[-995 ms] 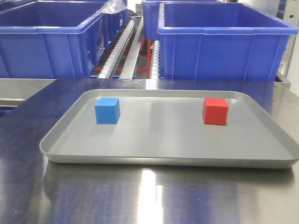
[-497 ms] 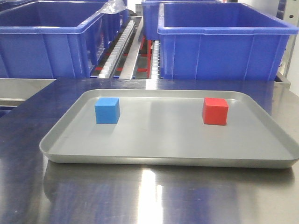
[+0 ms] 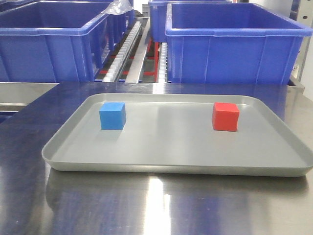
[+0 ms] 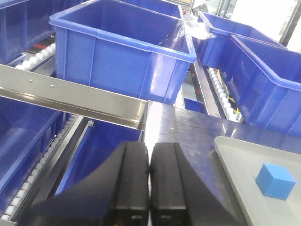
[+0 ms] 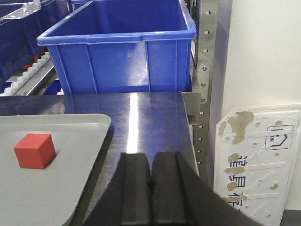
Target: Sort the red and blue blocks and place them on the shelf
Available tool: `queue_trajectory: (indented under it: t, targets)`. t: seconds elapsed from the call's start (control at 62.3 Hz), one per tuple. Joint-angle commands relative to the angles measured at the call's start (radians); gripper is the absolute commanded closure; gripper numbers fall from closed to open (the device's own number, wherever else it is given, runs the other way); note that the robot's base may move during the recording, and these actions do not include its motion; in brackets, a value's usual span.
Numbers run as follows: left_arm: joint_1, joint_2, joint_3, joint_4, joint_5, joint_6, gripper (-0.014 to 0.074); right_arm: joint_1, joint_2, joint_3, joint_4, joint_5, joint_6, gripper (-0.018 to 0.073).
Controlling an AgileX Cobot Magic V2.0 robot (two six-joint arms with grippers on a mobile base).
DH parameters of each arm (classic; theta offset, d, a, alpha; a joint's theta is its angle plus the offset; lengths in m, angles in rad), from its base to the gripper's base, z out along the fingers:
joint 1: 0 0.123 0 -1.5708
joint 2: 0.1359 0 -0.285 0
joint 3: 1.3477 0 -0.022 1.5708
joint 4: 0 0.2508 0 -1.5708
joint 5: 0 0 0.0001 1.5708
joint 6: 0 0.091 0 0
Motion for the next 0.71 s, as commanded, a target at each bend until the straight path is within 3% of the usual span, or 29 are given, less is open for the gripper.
queue_trajectory:
  t: [0.0, 0.209, 0.417, 0.545, 0.69]
  targets:
    - [0.001, -0.016, 0.025, -0.007, -0.091, 0.001, 0.0461, -0.006, -0.018, -0.021, -0.007, -0.107, -0.007, 0.0491]
    - [0.001, -0.016, 0.025, -0.007, -0.091, 0.001, 0.0461, -0.006, 0.159, -0.072, -0.007, -0.182, -0.007, 0.0491]
    - [0.001, -0.016, 0.025, -0.007, -0.091, 0.001, 0.0461, -0.006, 0.518, -0.297, -0.007, -0.221, -0.007, 0.0491]
    - [0.001, -0.016, 0.025, -0.007, -0.091, 0.001, 0.0461, -0.005, 0.709, -0.506, -0.001, -0.077, -0.007, 0.0491]
    - [0.001, -0.016, 0.025, -0.007, -0.091, 0.001, 0.0461, -0.003, 0.871, -0.743, 0.016, 0.248, -0.007, 0.0491]
